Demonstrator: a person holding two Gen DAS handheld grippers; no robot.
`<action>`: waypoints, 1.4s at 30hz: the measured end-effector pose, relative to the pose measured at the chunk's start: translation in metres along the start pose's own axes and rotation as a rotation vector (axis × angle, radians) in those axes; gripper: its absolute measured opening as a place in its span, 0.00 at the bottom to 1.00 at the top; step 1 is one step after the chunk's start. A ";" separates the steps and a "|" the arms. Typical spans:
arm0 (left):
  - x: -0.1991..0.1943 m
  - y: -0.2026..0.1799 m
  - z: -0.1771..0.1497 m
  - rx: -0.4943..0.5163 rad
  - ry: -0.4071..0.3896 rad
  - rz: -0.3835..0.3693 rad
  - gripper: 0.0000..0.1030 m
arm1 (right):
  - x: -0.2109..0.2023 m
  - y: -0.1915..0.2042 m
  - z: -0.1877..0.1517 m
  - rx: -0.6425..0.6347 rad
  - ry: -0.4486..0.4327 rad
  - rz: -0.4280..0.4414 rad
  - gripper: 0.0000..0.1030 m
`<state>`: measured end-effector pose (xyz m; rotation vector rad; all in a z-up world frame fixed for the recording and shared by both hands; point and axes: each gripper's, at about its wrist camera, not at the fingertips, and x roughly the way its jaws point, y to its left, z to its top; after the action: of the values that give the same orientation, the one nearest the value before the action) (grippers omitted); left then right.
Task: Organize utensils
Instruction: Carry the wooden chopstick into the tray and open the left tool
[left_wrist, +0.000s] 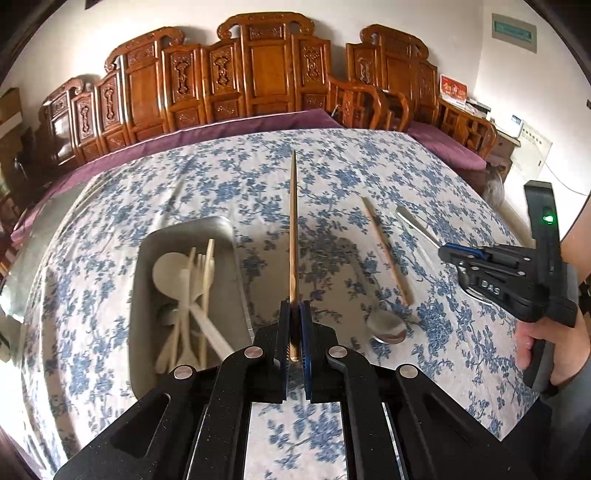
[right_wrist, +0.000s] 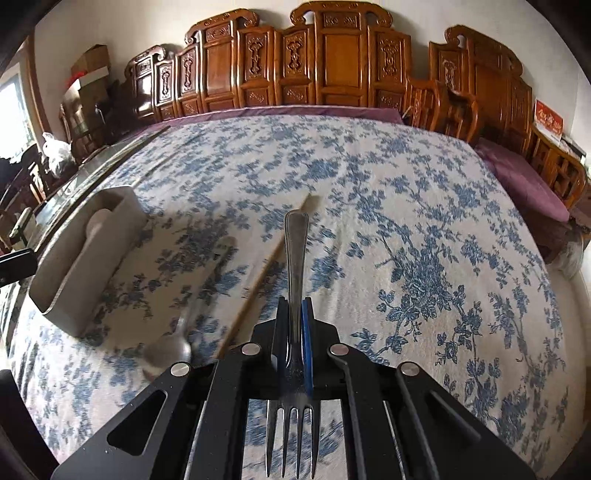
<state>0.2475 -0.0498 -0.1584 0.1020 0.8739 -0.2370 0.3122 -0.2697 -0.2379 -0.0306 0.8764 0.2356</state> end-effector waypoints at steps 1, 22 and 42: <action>-0.002 0.003 0.000 -0.002 -0.002 0.000 0.04 | -0.004 0.003 0.001 -0.003 -0.005 0.000 0.08; -0.004 0.084 -0.036 -0.031 0.069 0.038 0.04 | -0.051 0.092 0.023 -0.143 -0.030 -0.014 0.08; 0.024 0.099 -0.040 0.004 0.176 0.020 0.05 | -0.049 0.144 0.032 -0.235 -0.017 -0.002 0.08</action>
<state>0.2576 0.0497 -0.2032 0.1370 1.0466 -0.2132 0.2748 -0.1354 -0.1696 -0.2478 0.8280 0.3362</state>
